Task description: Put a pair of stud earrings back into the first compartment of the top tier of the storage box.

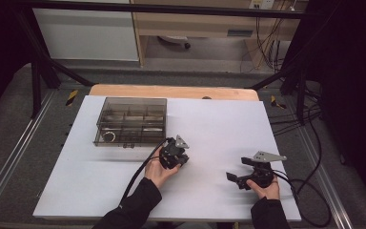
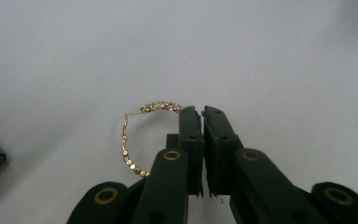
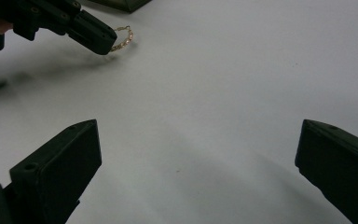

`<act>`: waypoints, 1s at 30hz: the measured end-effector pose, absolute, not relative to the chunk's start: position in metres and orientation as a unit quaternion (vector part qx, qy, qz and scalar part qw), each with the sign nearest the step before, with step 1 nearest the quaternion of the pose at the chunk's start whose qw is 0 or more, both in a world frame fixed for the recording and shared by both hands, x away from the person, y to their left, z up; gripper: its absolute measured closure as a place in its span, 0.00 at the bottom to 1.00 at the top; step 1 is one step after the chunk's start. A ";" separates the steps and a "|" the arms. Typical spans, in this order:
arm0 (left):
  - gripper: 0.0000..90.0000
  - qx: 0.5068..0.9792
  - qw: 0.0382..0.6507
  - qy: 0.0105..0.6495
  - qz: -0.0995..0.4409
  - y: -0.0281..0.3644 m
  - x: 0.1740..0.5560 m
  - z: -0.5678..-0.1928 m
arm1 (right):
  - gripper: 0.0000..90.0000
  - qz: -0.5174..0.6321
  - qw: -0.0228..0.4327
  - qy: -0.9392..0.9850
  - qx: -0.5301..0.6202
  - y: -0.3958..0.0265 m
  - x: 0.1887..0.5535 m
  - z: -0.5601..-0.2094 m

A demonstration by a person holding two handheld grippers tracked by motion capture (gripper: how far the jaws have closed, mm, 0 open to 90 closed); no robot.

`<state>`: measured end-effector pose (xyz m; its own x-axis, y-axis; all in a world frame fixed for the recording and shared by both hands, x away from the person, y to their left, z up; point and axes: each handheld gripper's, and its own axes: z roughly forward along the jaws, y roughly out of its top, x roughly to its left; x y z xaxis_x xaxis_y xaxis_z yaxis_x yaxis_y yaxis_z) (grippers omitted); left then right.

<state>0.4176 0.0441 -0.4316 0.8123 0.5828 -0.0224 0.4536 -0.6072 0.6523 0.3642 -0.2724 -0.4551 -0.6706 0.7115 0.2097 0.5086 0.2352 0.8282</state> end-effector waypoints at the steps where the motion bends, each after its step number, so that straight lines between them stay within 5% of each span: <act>1: 0.96 0.892 0.334 0.289 0.096 0.045 0.417 -0.431 | 0.01 0.479 0.105 0.778 0.393 -0.272 0.364 -0.455; 30: 0.96 0.899 0.346 0.255 0.080 0.061 0.388 -0.412 | 0.01 0.478 0.106 0.779 0.392 -0.272 0.364 -0.455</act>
